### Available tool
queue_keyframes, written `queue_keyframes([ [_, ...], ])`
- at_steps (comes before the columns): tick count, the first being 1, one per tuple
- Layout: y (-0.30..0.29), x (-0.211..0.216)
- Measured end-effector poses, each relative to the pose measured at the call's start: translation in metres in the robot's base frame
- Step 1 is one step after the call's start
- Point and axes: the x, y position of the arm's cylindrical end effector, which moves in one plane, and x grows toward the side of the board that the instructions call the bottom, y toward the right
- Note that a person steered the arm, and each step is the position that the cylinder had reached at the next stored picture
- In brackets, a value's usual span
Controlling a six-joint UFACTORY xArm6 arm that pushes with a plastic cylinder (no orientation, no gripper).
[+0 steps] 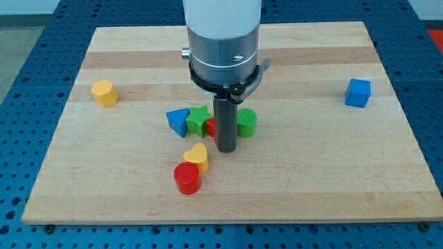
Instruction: Move the green circle to the top of the red star
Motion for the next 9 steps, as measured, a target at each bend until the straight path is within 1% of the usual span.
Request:
queue_keyframes([
  [1, 0.016, -0.001],
  [2, 0.036, -0.026],
  [3, 0.039, -0.057],
  [4, 0.051, -0.071],
  [5, 0.075, -0.081],
  [6, 0.095, -0.107],
  [7, 0.096, -0.117],
  [9, 0.091, -0.088],
])
